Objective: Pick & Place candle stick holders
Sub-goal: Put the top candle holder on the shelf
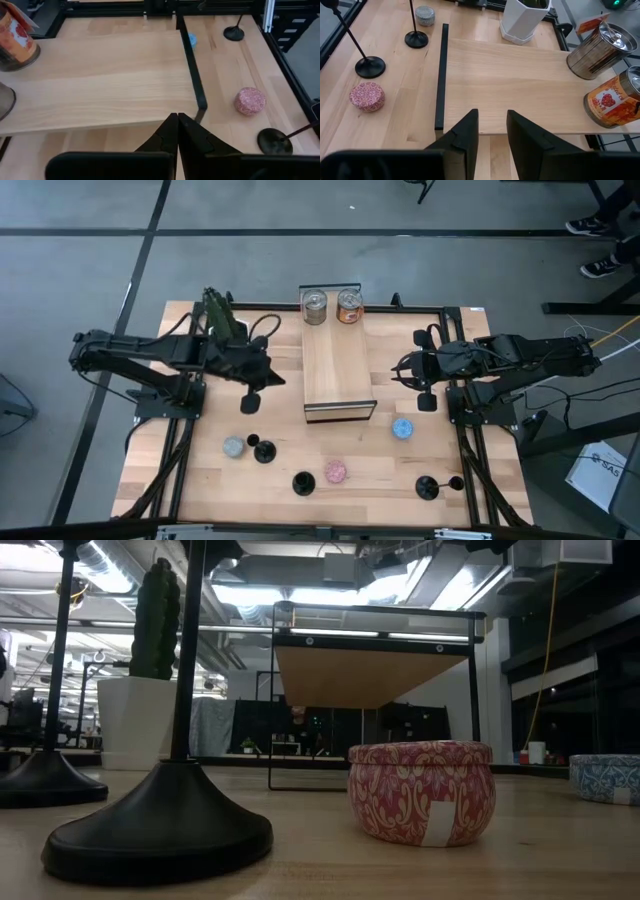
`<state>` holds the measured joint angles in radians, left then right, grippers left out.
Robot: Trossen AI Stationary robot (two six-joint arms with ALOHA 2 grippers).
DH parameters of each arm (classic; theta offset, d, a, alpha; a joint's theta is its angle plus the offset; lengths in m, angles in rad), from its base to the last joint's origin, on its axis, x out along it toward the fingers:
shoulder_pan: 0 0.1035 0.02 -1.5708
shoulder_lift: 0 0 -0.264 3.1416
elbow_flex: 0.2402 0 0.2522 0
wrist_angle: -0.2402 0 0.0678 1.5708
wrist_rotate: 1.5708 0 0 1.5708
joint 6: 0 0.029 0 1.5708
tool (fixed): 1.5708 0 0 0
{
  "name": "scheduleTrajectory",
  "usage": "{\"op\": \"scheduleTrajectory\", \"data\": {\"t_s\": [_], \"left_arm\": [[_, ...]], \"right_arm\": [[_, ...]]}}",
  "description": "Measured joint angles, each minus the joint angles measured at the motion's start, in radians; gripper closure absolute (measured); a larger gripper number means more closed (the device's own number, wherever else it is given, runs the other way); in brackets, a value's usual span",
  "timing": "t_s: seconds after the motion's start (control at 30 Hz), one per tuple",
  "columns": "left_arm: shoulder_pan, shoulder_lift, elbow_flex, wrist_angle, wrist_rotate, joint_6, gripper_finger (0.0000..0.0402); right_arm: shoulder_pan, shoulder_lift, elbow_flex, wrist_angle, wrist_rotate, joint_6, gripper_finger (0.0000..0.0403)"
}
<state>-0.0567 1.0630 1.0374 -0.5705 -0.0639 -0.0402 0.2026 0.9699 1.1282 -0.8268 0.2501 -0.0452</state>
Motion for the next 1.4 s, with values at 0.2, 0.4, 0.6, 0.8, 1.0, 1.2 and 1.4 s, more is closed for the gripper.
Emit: {"op": "scheduleTrajectory", "data": {"t_s": [0.2,0.4,0.6,0.8,1.0,1.2,1.4], "left_arm": [[-0.109,0.005,0.0,0.0,-0.036,-0.003,0.0399],[-0.252,0.005,0.0,-0.011,-0.09,-0.047,0.04],[-0.4,0.003,0.0,-0.06,-0.266,-0.13,0.04],[-0.534,0.003,0.0,-0.15,-0.42,-0.255,0.04],[-0.647,0.003,0.0,-0.222,-0.49,-0.408,0.0399],[-0.727,0.003,0.0,-0.271,-0.492,-0.536,0.0399],[-0.776,0.003,0.0,-0.431,-0.486,-0.698,0.0398]], "right_arm": [[0.0,0.0,0.0,0.0,0.0,0.0,0.03],[0.0,0.0,0.0,0.0,0.0,0.0,0.03],[0.0,0.0,0.0,0.0,0.0,0.0,0.03],[0.0,0.0,0.0,0.0,0.0,0.0,0.03],[0.0,0.0,0.0,0.0,0.0,0.0,0.03],[0.0,0.0,0.0,0.0,0.0,0.0,0.03],[0.0,0.0,0.0,0.0,0.0,0.0,0.03]]}}
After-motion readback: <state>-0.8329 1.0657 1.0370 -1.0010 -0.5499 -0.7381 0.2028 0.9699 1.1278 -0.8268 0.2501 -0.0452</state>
